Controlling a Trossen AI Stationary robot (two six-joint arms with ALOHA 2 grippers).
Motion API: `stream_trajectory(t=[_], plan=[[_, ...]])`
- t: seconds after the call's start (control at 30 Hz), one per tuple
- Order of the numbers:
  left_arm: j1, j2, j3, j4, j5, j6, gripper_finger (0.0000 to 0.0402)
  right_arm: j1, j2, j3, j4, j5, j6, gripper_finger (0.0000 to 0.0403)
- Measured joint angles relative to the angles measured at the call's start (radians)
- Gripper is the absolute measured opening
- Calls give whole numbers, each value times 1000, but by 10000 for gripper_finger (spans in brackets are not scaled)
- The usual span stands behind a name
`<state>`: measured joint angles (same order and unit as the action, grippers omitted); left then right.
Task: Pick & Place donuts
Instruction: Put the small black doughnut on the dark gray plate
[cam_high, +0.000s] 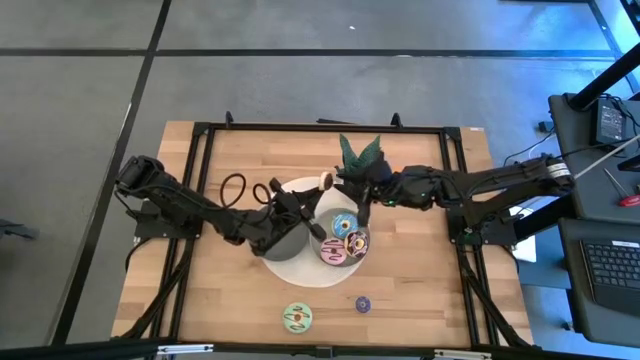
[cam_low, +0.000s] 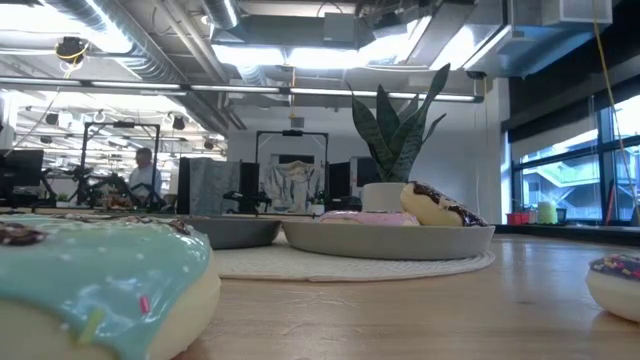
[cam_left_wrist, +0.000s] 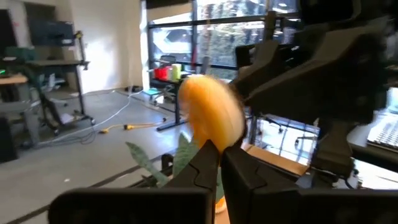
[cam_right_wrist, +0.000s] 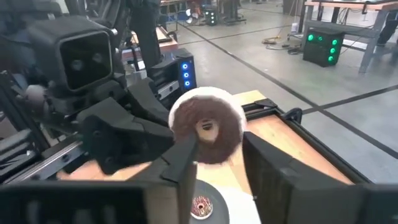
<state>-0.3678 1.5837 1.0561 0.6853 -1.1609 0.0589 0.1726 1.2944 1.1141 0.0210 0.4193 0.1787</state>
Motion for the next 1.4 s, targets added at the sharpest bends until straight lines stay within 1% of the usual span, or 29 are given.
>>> stream_trajectory(t=[0.13,0.27,0.33,0.37,0.43,0.47,0.5,0.57,0.63,0.7,0.8,0.87,0.93,1.07,1.23,1.4], plan=[[-28,-7,0,-2,-54,-1,5,0,-71,0,-72,1,0,171],[-62,-36,0,-37,-78,-19,4,0,-148,0,-128,1,-1,191],[-85,-64,0,-107,-78,-77,3,0,-182,0,-158,2,0,195],[-98,-80,0,-171,-78,-129,3,0,-196,0,-173,3,-1,196],[-119,-120,0,-348,-60,-294,3,0,-219,0,-206,4,1,197],[-125,-143,0,-458,-21,-414,3,0,-227,0,-217,4,1,197],[-126,-169,0,-571,42,-545,3,0,-233,0,-227,5,2,197],[-111,-207,0,-792,214,-813,3,0,-238,0,-245,5,2,197],[-91,-216,1,-974,392,-1013,3,0,-236,0,-252,5,2,197],[-72,-212,0,-1109,541,-1136,3,0,-229,0,-253,5,2,197],[-48,-195,-4,-1228,741,-1236,3,0,-211,0,-264,5,2,197],[-35,-180,-25,-1252,822,-1251,4,0,-197,0,-273,5,3,197],[-21,-171,-49,-1238,857,-1263,4,0,-180,0,-283,5,23,197],[15,-164,-108,-1222,849,-1328,3,0,-146,0,-295,5,58,197],[65,-164,-172,-1186,850,-1337,4,0,-117,0,-297,5,81,197],[104,-164,-240,-1039,856,-1340,4,0,-111,0,-297,5,81,197]])
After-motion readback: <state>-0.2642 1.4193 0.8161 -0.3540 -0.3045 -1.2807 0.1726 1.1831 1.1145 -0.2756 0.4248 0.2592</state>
